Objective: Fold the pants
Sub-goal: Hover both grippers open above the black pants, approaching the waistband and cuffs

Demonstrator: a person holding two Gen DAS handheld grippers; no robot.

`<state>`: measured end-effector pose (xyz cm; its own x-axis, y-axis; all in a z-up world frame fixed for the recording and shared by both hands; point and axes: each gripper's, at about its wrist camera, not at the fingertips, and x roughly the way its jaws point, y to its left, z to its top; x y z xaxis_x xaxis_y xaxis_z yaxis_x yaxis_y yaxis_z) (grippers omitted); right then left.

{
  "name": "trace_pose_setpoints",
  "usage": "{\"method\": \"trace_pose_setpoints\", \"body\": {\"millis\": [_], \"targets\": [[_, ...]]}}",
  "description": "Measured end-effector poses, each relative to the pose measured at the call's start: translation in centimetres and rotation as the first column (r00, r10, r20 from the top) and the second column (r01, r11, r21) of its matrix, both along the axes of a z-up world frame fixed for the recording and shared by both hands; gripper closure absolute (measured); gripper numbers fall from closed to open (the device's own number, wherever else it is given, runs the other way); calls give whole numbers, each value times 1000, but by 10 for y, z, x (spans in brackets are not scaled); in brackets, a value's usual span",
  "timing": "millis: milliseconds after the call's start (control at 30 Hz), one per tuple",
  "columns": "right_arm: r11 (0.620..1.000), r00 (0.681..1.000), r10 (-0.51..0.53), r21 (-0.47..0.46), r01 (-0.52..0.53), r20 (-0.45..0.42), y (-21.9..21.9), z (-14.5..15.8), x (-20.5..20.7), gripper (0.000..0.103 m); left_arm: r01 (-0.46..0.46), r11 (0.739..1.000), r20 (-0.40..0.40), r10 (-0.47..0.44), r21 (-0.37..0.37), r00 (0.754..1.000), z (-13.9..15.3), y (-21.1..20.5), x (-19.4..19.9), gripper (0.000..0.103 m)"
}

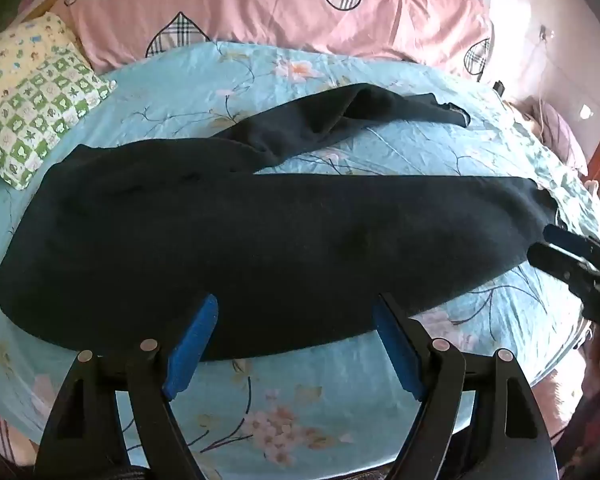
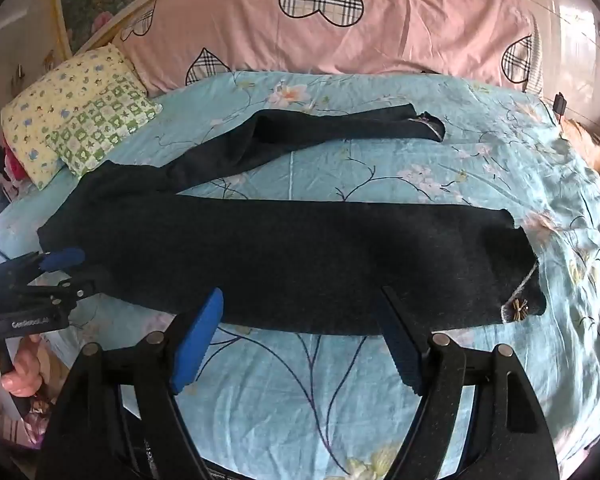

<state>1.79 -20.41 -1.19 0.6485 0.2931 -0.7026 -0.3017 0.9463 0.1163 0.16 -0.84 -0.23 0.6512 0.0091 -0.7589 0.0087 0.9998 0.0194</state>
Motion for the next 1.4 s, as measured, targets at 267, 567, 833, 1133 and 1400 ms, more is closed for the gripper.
{"method": "trace_pose_setpoints", "body": {"millis": [267, 567, 833, 1133, 1400], "targets": [[999, 999, -13, 43, 12, 30, 5, -4, -7, 25, -15, 997, -22, 14, -71, 1000, 3, 7, 10, 22], [995, 999, -21, 93, 18, 31, -7, 2, -5, 25, -21, 998, -10, 21, -58, 1000, 5, 1, 14, 22], [993, 999, -14, 118, 9, 47, -10, 7, 2, 25, -11, 999, -2, 11, -47, 1000, 6, -3, 26, 22], [992, 998, -34, 127, 28, 45, -18, 13, 2, 25, 0, 999, -5, 0, -53, 1000, 7, -10, 34, 22], [991, 999, -35, 132, 29, 42, -19, 14, 3, 25, 2, 998, -8, -2, -58, 1000, 7, -12, 35, 22]]}}
